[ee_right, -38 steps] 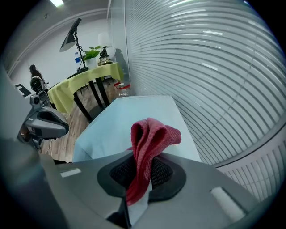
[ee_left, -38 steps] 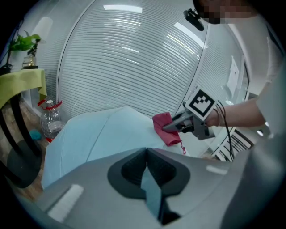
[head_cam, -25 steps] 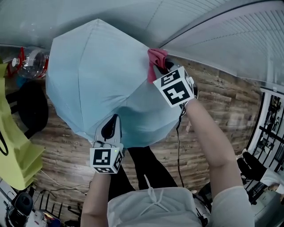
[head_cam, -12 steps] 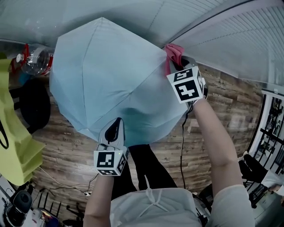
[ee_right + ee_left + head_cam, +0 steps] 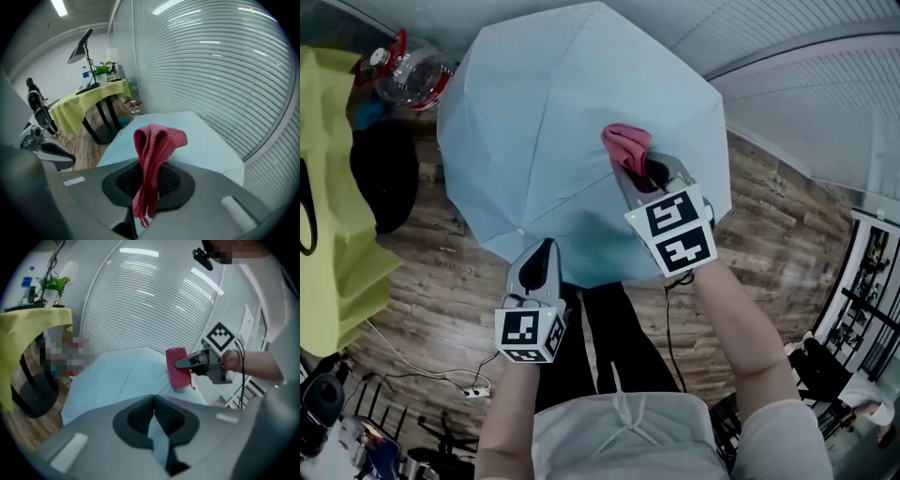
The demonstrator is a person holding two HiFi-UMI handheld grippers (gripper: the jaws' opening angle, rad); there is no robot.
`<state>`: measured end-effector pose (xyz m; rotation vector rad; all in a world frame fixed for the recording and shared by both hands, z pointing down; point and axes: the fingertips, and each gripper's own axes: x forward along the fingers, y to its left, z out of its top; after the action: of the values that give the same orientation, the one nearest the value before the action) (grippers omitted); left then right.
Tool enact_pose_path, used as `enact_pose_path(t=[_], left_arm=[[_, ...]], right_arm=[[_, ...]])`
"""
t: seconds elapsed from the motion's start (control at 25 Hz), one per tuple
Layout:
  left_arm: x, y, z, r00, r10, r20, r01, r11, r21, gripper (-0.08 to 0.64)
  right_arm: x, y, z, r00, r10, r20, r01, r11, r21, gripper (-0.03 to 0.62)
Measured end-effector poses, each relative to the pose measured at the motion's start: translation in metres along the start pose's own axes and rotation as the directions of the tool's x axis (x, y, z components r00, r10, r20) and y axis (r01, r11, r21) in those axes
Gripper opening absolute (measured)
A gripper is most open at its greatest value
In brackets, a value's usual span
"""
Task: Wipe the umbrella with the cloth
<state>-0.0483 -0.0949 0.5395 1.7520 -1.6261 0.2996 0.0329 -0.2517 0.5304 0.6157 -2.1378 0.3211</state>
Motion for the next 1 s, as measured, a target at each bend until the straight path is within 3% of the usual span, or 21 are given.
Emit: enact_pose_path(t=[0.24,0.44,0.64,0.8,1.0], left_arm=[[-0.063,0.077,-0.040,0.999,0.041,0.000,-0.041,0.999,-0.035,0.008],[-0.096,0.133,-0.084,0.997,0.073,-0.021,-0.074,0.996,-0.056,0.008],[-0.115,0.169,-0.120,0.996,0.078,-0.040,-0.081,0.993,-0.083,0.008],[-0.117,0.187,-0.139,0.995,0.083,-0.052,-0.088,0.991,-0.102,0.008],[-0.108,0.174,-0.141,0.996,0.075,-0.047,-0.080,0.991,-0.104,0.008]], right_arm=[[0.056,0.150,-0.032,0.989,0.124,-0.079,-0.124,0.992,0.009,0.054],[0.106,0.232,-0.069,0.972,0.178,-0.152,-0.177,0.984,0.021,0.054],[0.138,0.257,-0.097,0.970,0.136,-0.201,-0.131,0.991,0.039,0.054],[0.148,0.257,-0.101,0.975,0.117,-0.188,-0.106,0.992,0.067,0.055],[0.142,0.241,-0.105,0.979,0.100,-0.179,-0.084,0.992,0.091,0.055]])
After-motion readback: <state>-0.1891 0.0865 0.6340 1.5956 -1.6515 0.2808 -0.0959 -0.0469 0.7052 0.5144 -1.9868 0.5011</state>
